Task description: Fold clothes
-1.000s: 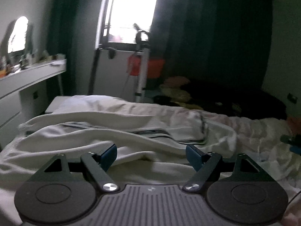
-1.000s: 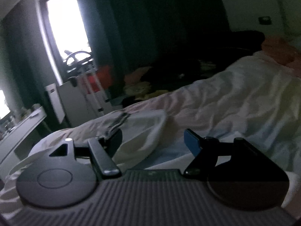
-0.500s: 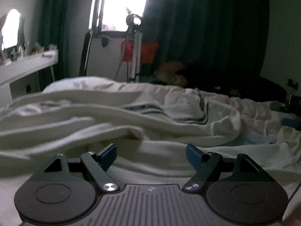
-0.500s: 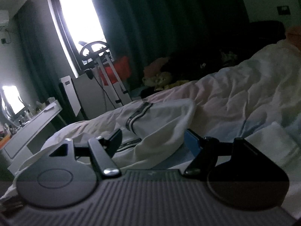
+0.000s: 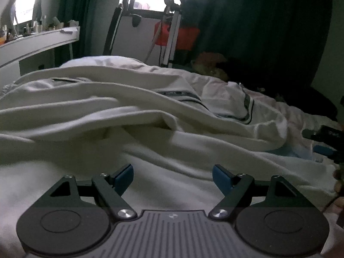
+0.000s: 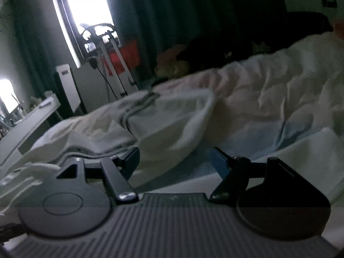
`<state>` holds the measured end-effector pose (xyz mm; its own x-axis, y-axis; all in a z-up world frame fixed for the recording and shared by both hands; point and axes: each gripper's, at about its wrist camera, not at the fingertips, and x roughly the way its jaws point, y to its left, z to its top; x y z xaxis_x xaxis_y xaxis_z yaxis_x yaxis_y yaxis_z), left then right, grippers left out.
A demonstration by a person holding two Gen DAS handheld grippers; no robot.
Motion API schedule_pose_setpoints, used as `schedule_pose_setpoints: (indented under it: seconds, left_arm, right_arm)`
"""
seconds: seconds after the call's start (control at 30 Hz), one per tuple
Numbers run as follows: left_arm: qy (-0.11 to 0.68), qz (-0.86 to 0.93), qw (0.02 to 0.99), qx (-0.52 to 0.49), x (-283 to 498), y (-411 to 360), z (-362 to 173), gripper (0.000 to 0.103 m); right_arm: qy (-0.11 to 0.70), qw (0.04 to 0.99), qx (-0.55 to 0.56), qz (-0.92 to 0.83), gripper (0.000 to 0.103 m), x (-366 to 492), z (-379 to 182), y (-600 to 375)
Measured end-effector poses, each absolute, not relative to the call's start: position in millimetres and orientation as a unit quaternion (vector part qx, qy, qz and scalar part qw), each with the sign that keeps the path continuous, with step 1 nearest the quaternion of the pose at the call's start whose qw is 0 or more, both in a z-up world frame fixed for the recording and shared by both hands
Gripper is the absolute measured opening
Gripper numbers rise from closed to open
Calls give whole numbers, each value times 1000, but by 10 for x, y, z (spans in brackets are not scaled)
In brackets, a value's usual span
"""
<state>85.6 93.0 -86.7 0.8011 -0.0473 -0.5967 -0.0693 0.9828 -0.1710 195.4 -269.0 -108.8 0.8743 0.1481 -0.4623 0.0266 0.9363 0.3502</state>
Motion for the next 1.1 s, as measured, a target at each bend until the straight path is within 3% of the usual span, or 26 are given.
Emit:
schedule_pose_setpoints:
  seconds: [0.17, 0.4, 0.57, 0.8, 0.87, 1.0, 1.1]
  left_arm:
    - [320, 2, 944, -81, 848, 824, -929, 82]
    - [325, -8, 944, -55, 853, 660, -1022, 82]
    - [324, -19, 944, -52, 908, 589, -1091, 82]
    - [320, -34, 946, -36, 1022, 496, -1190, 83]
    - [318, -35, 947, -36, 1056, 483, -1230, 83]
    - [317, -46, 946, -41, 1143, 451, -1268, 83]
    - [318, -52, 946, -38, 1177, 421, -1300, 84]
  right_arm:
    - [252, 942, 221, 26, 75, 2061, -1181, -2860]
    - [231, 899, 369, 53, 74, 2375, -1240, -3218]
    - [248, 871, 420, 58, 62, 2777, -1424, -3418]
    - [240, 826, 507, 48, 59, 3400, -1837, -3635]
    - [245, 834, 493, 39, 46, 3526, -1952, -3605]
    - [238, 850, 467, 44, 35, 3719, -1957, -3548]
    - [238, 862, 446, 50, 9, 3815, -1906, -3476]
